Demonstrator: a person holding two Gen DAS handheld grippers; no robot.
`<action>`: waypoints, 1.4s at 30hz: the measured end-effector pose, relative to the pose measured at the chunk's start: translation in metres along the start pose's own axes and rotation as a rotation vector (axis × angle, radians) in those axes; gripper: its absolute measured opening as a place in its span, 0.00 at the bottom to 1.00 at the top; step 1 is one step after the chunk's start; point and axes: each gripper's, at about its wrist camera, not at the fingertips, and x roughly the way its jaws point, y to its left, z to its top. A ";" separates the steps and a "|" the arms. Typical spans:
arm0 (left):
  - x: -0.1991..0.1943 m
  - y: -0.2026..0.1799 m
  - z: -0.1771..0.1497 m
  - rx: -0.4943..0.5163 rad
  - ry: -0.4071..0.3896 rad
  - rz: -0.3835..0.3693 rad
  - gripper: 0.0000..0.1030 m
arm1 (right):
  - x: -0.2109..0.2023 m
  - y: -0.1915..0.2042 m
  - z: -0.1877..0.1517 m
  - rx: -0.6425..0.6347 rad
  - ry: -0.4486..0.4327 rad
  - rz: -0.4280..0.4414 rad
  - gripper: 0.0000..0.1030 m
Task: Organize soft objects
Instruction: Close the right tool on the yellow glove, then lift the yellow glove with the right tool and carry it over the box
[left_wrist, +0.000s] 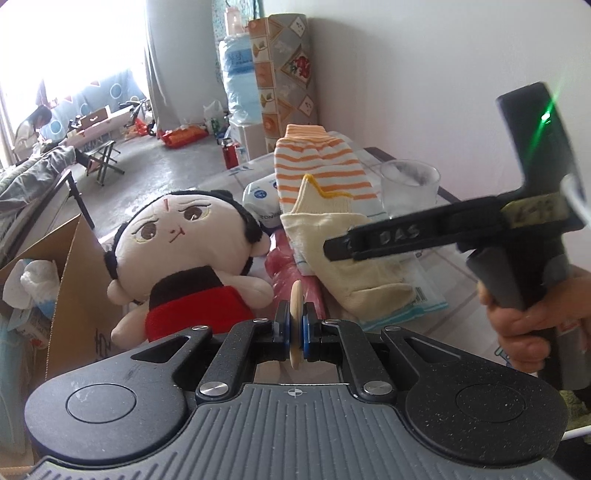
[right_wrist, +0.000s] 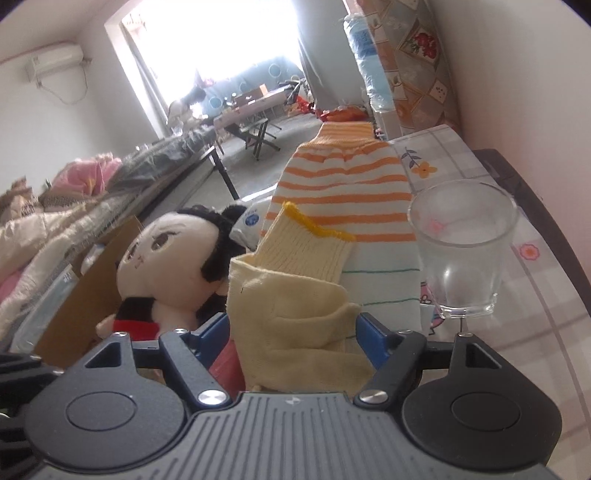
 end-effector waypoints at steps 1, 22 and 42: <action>0.000 0.001 0.000 -0.002 0.000 0.000 0.05 | 0.005 0.002 -0.001 -0.006 0.014 -0.011 0.71; -0.028 0.018 -0.003 -0.067 -0.083 -0.012 0.05 | -0.046 0.004 -0.009 0.066 -0.057 0.030 0.09; -0.156 0.118 -0.010 -0.274 -0.281 0.096 0.05 | -0.132 0.112 0.029 -0.097 -0.218 0.189 0.09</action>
